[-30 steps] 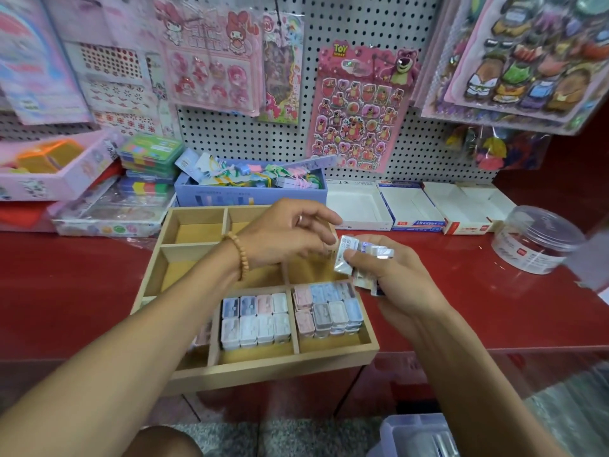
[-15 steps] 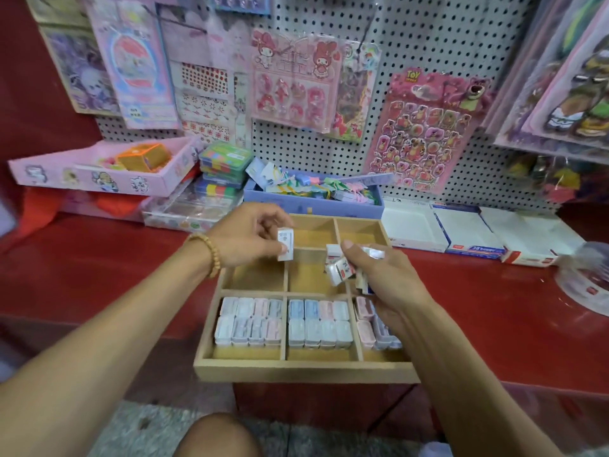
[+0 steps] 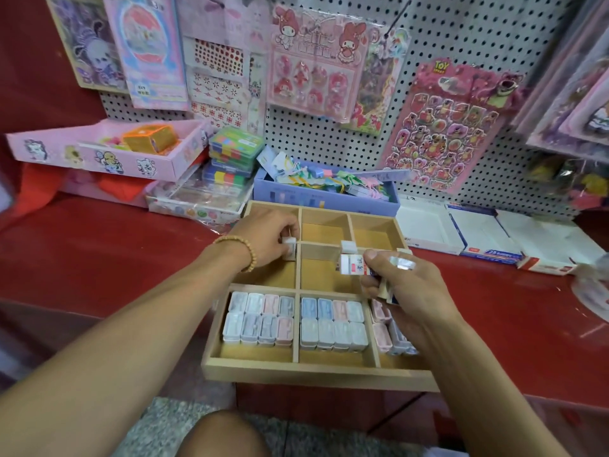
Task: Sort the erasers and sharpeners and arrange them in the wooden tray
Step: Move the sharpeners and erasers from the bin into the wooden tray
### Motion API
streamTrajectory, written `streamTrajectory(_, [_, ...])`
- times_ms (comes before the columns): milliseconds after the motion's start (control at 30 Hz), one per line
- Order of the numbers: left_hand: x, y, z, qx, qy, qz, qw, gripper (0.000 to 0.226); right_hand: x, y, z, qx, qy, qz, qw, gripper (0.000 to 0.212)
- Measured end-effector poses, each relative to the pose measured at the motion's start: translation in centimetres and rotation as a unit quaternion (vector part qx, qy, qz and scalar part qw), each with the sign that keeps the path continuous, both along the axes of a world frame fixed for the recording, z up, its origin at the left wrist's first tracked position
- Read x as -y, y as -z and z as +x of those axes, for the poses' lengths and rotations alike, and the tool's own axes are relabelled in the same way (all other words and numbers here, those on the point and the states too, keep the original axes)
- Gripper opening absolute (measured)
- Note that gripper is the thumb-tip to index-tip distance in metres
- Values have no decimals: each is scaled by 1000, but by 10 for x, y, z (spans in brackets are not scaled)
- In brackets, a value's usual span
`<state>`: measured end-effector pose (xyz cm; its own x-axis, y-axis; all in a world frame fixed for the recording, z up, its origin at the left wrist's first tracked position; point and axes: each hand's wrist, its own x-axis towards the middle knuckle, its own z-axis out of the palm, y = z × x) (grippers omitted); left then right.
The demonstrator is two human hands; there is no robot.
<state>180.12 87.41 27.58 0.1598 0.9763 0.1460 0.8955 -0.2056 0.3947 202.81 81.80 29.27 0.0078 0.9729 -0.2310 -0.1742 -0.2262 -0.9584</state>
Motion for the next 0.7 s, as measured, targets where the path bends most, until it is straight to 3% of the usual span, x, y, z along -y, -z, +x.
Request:
streamTrajectory(133, [-2, 4, 5, -52, 18, 17, 998, 21, 1, -2, -1, -7, 9, 5, 1000, 10])
streamTrajectory(267, [-2, 1, 1, -14, 8, -12, 1000, 34, 5, -6, 3, -11, 17, 3, 1000, 7])
streamTrajectory(367, [3, -11, 9, 61, 0, 33, 998, 30, 8, -7, 6, 9, 17, -1, 1000, 9])
streamTrajectory(433, [13, -25, 26, 164, 12, 39, 986, 17, 8, -7, 6, 15, 17, -3, 1000, 11])
streamTrajectory(533, [28, -37, 53, 291, 102, -73, 949, 11, 9, -9, 5, 16, 11, -4, 1000, 10])
streamTrajectory(600, [31, -37, 64, 312, 130, -112, 934, 14, 10, -11, 6, 8, 6, -9, 1000, 12])
streamTrajectory(700, [28, -36, 70, 329, 116, -102, 932, 12, 9, -16, 15, -16, 14, -52, 998, 34])
